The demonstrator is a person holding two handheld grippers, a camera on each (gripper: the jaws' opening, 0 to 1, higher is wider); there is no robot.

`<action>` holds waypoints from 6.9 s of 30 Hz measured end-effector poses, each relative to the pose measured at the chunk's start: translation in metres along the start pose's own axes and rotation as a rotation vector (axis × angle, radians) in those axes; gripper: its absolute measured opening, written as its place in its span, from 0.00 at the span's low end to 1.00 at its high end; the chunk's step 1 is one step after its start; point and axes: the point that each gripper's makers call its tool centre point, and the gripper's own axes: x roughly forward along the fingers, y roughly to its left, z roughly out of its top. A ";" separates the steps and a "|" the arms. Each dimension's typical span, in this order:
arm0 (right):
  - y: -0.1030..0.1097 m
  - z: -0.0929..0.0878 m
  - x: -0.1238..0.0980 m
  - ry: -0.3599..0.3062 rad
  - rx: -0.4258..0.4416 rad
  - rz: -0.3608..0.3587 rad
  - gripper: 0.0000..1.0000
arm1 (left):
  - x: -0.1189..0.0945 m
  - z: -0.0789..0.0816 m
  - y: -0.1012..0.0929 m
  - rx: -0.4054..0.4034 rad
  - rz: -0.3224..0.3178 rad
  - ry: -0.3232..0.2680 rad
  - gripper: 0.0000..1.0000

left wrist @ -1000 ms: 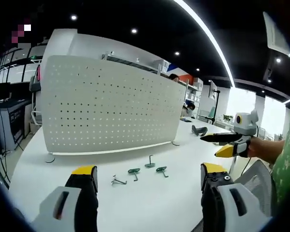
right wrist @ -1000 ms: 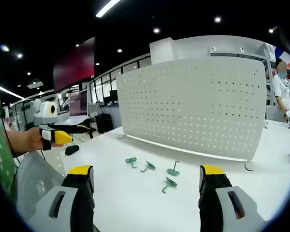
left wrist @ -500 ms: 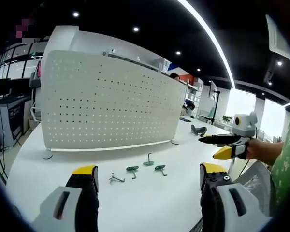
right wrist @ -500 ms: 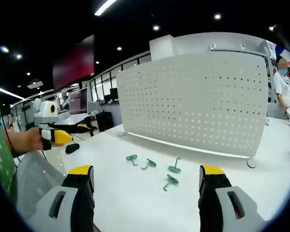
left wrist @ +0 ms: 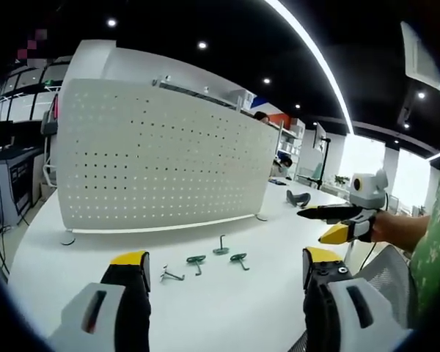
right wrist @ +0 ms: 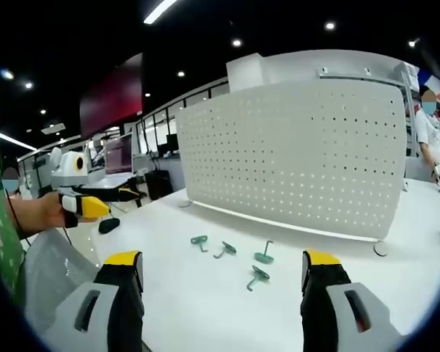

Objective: Insert the hook assembly into the mounting plate slot until the hook locks in place.

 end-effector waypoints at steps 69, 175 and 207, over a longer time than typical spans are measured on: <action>-0.064 -0.003 0.073 0.091 -0.100 0.044 0.44 | 0.008 -0.017 -0.014 -0.017 -0.029 0.046 0.82; -0.001 -0.003 0.131 0.281 -0.403 0.531 0.01 | 0.012 -0.014 -0.016 0.032 -0.081 0.100 0.74; 0.115 0.042 0.051 0.265 -0.540 0.915 0.01 | 0.013 0.004 -0.062 0.222 -0.272 0.147 0.60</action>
